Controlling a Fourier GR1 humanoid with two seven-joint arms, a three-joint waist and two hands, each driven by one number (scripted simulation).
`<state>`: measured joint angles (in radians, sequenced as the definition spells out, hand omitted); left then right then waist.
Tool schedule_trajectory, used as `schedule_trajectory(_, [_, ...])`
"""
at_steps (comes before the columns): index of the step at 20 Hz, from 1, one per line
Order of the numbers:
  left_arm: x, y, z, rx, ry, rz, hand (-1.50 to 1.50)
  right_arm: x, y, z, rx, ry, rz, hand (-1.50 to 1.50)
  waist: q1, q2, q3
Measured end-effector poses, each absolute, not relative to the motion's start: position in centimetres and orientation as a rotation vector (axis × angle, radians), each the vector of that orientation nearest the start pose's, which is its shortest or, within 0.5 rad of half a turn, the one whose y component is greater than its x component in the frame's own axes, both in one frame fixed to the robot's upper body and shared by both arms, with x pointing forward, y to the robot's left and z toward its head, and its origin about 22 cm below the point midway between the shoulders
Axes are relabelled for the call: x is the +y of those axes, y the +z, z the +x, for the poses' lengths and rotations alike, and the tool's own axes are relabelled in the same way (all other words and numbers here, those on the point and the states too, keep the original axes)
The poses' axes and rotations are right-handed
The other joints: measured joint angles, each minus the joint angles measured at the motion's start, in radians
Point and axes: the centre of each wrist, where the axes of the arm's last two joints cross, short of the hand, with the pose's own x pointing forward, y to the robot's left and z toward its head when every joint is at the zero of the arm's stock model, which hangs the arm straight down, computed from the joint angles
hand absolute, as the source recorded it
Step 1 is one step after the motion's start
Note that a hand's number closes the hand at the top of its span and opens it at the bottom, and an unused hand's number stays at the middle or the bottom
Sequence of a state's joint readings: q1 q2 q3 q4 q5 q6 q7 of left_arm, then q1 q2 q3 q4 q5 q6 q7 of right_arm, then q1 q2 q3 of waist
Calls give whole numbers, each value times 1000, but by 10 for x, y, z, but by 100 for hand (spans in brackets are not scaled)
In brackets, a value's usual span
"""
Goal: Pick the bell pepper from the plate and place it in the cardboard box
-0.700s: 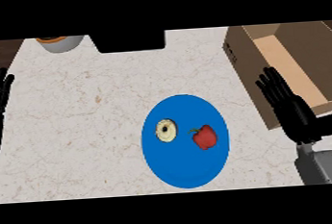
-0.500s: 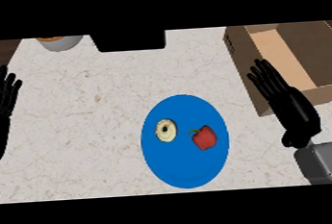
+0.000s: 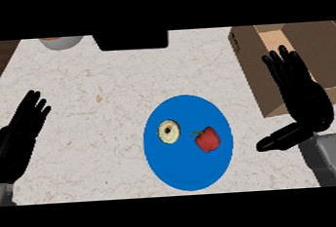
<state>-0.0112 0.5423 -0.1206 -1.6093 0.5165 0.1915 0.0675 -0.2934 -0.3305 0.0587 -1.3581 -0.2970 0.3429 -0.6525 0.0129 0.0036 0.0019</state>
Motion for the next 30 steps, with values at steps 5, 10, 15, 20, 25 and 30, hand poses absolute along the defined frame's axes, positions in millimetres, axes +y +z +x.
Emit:
schedule_trajectory(5, [319, 49, 241, -1458, 47, 63, 0, -295, 58, 302, -2272, 600, 395, -150, -9, -3, -1])
schedule_trajectory(10, [323, 49, 241, -1443, 53, 67, 0, -305, 91, 298, -2172, 1028, 139, -150, -17, -8, -3])
schedule_trajectory(15, [323, 46, 240, -1436, 55, 60, 0, -281, 113, 290, -2004, 1349, -68, -150, -18, -10, -5])
schedule_trajectory(20, [323, 53, 242, -1438, 50, 62, 0, -249, 125, 281, -1824, 1524, -177, -150, -13, -8, -4])
schedule_trajectory(25, [323, 54, 243, -1443, 51, 52, 0, -225, 129, 273, -1668, 1587, -189, -150, -12, -6, -3])
schedule_trajectory(30, [322, 50, 239, -1450, 49, 52, 0, -212, 124, 269, -1569, 1617, -208, -150, -10, -5, -2])
